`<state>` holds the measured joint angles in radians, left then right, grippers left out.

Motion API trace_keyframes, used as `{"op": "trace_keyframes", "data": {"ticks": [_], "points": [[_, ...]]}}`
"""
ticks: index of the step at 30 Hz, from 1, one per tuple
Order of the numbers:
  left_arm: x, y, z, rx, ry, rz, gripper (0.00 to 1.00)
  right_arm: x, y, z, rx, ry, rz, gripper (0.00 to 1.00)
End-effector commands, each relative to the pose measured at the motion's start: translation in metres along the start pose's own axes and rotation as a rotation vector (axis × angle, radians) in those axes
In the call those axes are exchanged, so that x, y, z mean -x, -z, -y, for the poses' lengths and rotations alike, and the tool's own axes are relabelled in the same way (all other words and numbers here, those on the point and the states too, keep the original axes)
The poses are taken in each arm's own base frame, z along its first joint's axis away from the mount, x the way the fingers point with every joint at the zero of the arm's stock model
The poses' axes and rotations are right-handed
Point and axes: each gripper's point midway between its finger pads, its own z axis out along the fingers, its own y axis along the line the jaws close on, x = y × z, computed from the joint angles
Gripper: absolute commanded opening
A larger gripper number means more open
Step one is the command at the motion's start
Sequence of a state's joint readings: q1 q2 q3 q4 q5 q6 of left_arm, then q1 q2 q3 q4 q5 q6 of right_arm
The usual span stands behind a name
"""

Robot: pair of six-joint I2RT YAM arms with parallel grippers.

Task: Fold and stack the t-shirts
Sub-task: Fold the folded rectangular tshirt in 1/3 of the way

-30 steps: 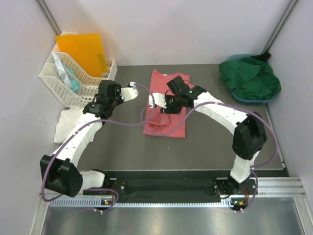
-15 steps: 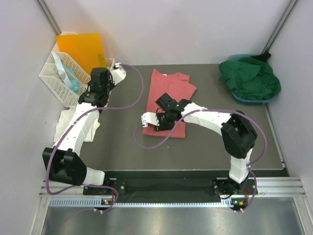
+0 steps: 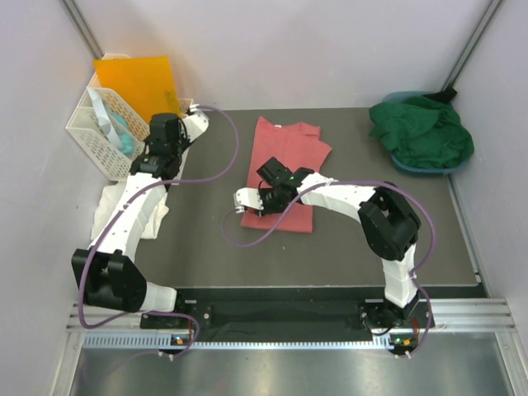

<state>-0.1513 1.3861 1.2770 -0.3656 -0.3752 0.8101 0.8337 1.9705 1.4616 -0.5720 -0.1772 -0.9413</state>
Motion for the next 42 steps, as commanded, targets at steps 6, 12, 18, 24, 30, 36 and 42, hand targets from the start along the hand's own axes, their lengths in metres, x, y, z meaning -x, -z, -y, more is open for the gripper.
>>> {"op": "trace_keyframes", "data": {"ticks": [6, 12, 18, 24, 30, 36, 42], "points": [[0.029, 0.004, -0.027, 0.062, 0.080, 0.089, 0.51, 0.037, 0.035, 0.070, -0.199, 0.105, 0.055, 0.00], [0.028, 0.003, -0.022, 0.040, 0.086, 0.090, 0.51, 0.048, 0.032, 0.095, -0.250, 0.171, 0.045, 0.00], [0.030, 0.002, -0.019, 0.029, 0.095, 0.097, 0.51, 0.050, 0.013, 0.111, -0.270, 0.227, 0.028, 0.09], [0.028, -0.002, -0.012, 0.007, 0.105, 0.095, 0.50, 0.052, -0.001, 0.128, -0.329, 0.206, 0.022, 0.37], [0.030, -0.005, -0.008, -0.006, 0.109, 0.100, 0.49, 0.049, 0.010, 0.140, -0.432, 0.177, 0.021, 0.38], [0.033, -0.005, -0.028, 0.084, 0.086, 0.105, 0.50, 0.047, 0.037, 0.101, -0.345, -0.015, 0.013, 0.38], [0.040, -0.002, -0.037, 0.094, 0.093, 0.117, 0.50, 0.023, 0.044, 0.052, -0.469, -0.285, -0.001, 0.42]]}}
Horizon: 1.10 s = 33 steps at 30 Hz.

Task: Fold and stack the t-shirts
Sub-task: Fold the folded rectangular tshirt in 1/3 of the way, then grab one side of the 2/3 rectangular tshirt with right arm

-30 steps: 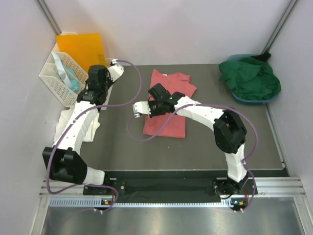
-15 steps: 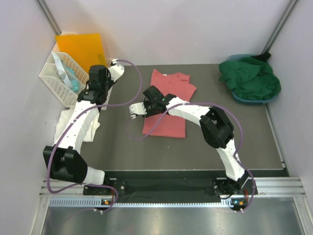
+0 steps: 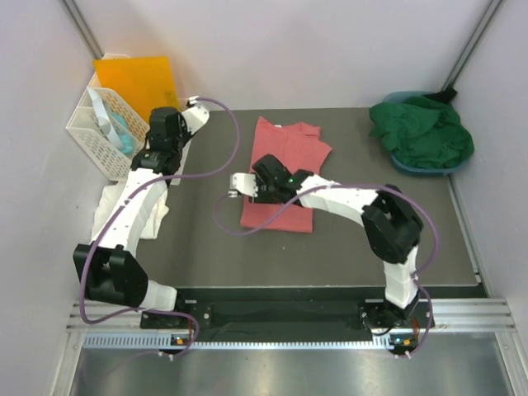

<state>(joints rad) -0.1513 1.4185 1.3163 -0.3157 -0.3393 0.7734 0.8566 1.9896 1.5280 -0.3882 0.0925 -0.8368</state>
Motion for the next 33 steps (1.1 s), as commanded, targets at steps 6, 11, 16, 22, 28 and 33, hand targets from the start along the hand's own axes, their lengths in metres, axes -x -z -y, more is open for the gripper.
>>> {"op": "trace_keyframes", "data": {"ticks": [6, 11, 16, 22, 28, 33], "points": [[0.025, 0.009, -0.032, 0.072, 0.040, 0.060, 0.50, -0.001, 0.040, -0.089, -0.046, -0.230, -0.004, 0.43], [0.026, 0.014, -0.032, 0.068, 0.038, 0.062, 0.50, 0.003, 0.042, -0.119, -0.039, -0.278, -0.017, 0.45], [0.022, 0.020, -0.032, 0.066, 0.037, 0.067, 0.50, -0.021, 0.028, -0.139, -0.060, -0.269, -0.078, 0.46], [0.021, 0.022, -0.031, 0.063, 0.030, 0.070, 0.50, -0.046, 0.005, -0.136, -0.108, -0.230, -0.141, 0.47], [0.025, 0.021, -0.034, 0.075, 0.001, 0.084, 0.50, -0.048, -0.011, -0.133, -0.101, -0.177, -0.172, 0.46], [0.029, 0.019, -0.037, 0.087, -0.029, 0.099, 0.51, -0.046, -0.007, -0.136, -0.038, -0.144, -0.191, 0.36]]}}
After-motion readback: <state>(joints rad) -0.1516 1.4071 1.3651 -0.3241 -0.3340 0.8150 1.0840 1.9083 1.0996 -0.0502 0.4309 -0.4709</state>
